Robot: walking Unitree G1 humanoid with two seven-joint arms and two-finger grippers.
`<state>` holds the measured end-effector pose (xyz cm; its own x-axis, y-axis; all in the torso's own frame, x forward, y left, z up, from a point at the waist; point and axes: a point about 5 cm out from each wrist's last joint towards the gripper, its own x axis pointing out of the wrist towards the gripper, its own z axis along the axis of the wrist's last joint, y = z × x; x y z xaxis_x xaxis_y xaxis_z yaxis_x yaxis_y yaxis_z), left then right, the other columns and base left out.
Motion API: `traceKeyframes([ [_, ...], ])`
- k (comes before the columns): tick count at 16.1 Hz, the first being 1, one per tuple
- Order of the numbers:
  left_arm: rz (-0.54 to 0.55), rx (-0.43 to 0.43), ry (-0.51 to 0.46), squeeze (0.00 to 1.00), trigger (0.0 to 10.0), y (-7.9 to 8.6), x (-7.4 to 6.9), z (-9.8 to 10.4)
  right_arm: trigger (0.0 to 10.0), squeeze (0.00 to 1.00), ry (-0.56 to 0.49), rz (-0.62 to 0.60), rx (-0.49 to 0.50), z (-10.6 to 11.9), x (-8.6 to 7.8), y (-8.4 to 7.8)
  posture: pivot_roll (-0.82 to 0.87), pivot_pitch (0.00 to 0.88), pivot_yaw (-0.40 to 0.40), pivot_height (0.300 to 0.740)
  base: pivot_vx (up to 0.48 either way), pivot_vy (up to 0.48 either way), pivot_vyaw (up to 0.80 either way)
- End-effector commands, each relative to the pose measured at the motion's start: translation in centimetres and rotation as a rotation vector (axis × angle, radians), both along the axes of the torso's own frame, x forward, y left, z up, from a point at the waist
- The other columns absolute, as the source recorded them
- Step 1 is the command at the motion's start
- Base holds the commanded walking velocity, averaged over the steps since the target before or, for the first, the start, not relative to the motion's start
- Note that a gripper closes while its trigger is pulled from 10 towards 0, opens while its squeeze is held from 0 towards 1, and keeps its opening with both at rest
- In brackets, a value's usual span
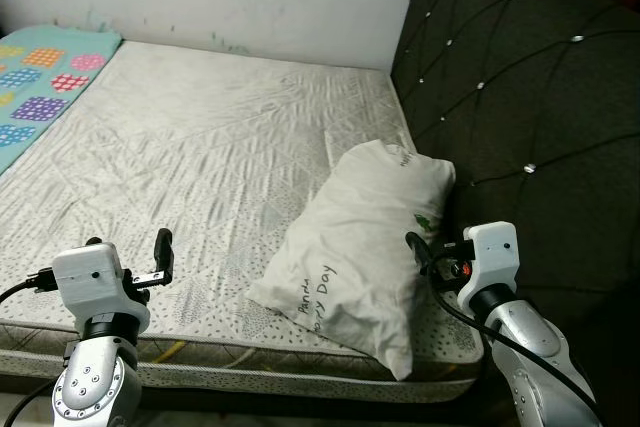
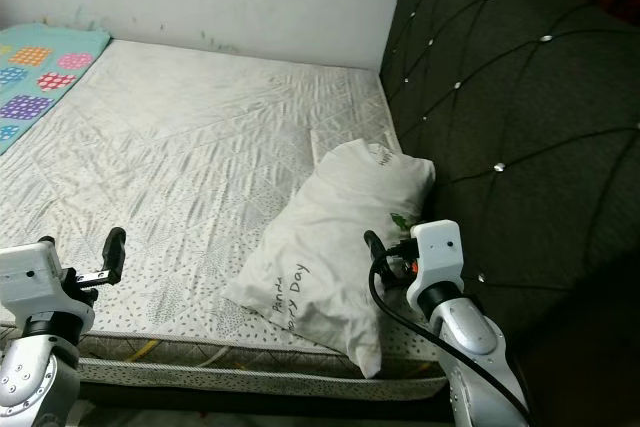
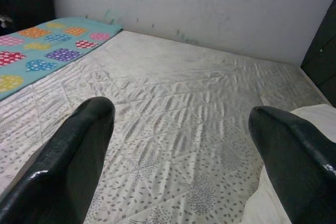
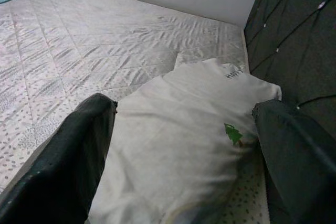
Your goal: Clean up the room
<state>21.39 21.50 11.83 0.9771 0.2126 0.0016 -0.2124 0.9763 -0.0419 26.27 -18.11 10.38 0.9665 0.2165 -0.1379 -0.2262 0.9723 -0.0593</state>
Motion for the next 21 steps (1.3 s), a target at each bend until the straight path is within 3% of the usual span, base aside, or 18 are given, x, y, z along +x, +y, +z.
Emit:
traceKeyframes([
  [1, -0.003, 0.002, -0.005, 0.0, 10.0, -0.14, 0.05, 0.24, 10.0, 0.0, -0.009, 0.009, -0.017, 0.36, 0.14, -0.19, -0.04, 0.0, -0.097, 0.699, 0.0, 0.0, 0.0],
  [7, 0.026, 0.004, -0.006, 0.0, 10.0, -0.07, 0.01, 0.16, 10.0, 0.0, -0.007, 0.027, -0.026, 0.34, 0.29, -0.25, -0.04, 0.0, -0.106, 0.629, 0.0, 0.0, 0.0],
  [11, 0.094, 0.009, -0.004, 0.0, 10.0, 0.79, -0.28, 0.19, 10.0, 0.0, -0.012, 0.032, -0.039, 0.4, 0.56, -0.39, -0.04, 0.0, -0.109, 0.629, 0.0, 0.0, 0.0],
  [21, 0.059, -0.013, -0.022, 0.0, 10.0, 0.26, -0.62, 0.39, 10.0, 0.0, -0.014, 0.068, -0.066, 0.34, 0.42, -0.28, -0.04, 0.0, -0.118, 0.629, 0.081, 0.0, 0.0],
])
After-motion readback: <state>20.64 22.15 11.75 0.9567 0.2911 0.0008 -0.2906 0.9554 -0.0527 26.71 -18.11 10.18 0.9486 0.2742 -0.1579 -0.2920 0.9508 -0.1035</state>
